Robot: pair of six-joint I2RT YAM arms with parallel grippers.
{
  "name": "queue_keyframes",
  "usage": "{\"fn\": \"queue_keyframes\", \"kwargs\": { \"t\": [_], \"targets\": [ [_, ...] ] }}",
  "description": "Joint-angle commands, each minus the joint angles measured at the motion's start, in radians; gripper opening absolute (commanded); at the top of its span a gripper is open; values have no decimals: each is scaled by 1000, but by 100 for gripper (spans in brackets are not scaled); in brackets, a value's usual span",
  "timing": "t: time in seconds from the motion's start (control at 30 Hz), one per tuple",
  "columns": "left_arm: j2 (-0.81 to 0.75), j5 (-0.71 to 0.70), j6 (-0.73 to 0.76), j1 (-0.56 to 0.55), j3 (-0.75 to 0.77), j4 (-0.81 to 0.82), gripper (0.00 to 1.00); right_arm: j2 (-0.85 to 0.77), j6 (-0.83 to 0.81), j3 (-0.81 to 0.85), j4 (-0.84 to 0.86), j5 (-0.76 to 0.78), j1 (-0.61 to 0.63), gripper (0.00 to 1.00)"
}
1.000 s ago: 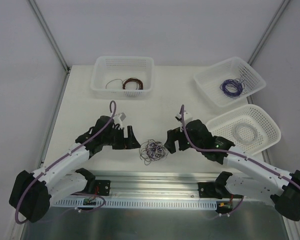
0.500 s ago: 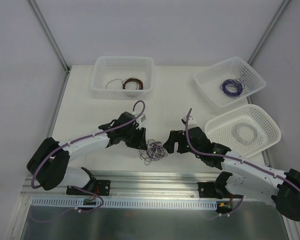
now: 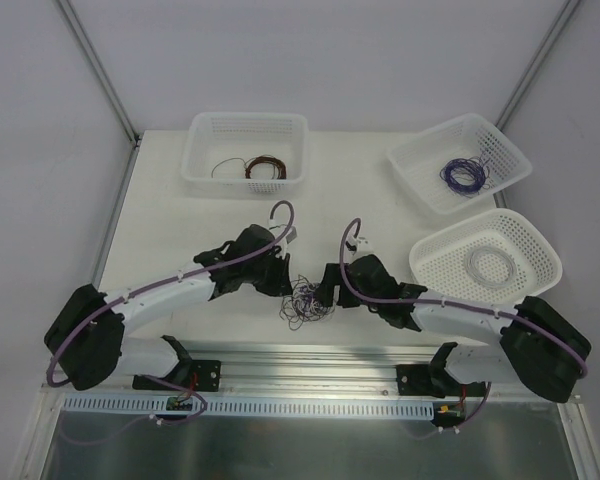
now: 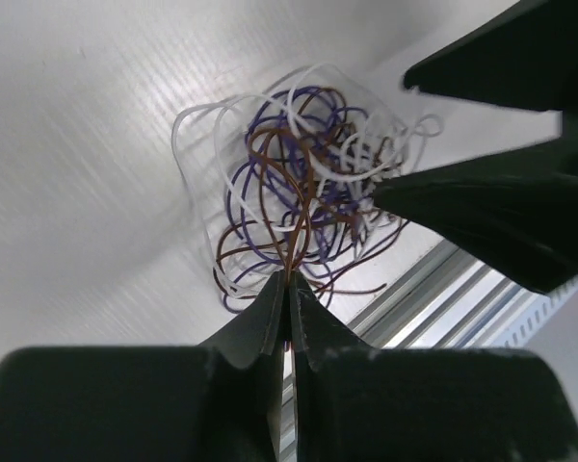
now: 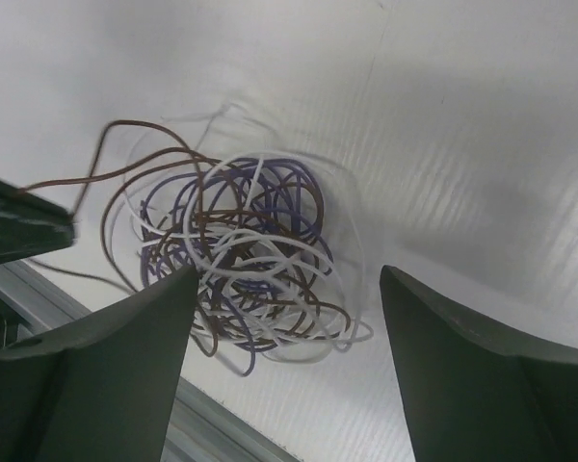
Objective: Untangle the cables
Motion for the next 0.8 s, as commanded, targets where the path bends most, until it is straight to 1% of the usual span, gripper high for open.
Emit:
{"fn": "queue_keyframes", "kwargs": {
  "t": [0.0,0.07,0.1,0.17,0.2,0.23,0.3,0.33,0.37,0.4,0.43,0.53,0.6,0.63,0.67,0.77],
  "targets": [
    [-112,-27,9,-10,32,14,0,84,44,10,120,-49,8,79],
    [-168,-37,6,-9,31,7,0,115,50,11,144,-75,6,69],
    [-183,-55,6,-9,31,1,0,123,54,10,144,-74,6,53],
    [-229,-81,6,-9,43,-39,0,113,55,13,108,-49,6,34],
    [-244,-104,8,-9,51,-62,0,97,52,12,86,-34,8,20],
    [-270,-160,6,-9,71,-87,0,61,41,21,21,-15,8,15],
    [-315,-220,8,-7,94,-162,0,14,34,30,-61,67,6,6],
    [-330,-306,14,-6,120,-183,0,-36,29,37,-131,92,2,4],
    [-350,-338,15,-3,135,-225,0,-61,27,39,-164,133,-1,4],
    [-387,-366,23,6,162,-239,0,-85,26,41,-187,152,-11,1],
    [-410,-423,27,11,176,-252,0,-111,18,44,-265,169,-15,1],
    [-488,-494,38,48,238,-297,0,-200,5,64,-381,227,-44,1],
    [-533,-549,46,74,268,-334,0,-257,-14,77,-431,258,-61,1],
    [-543,-566,52,95,297,-346,0,-274,-22,84,-480,267,-76,1],
    [-553,-607,58,105,308,-358,0,-294,-43,88,-503,291,-84,1],
    [-589,-665,80,125,345,-401,0,-358,-93,119,-584,330,-104,1]
  ]
}}
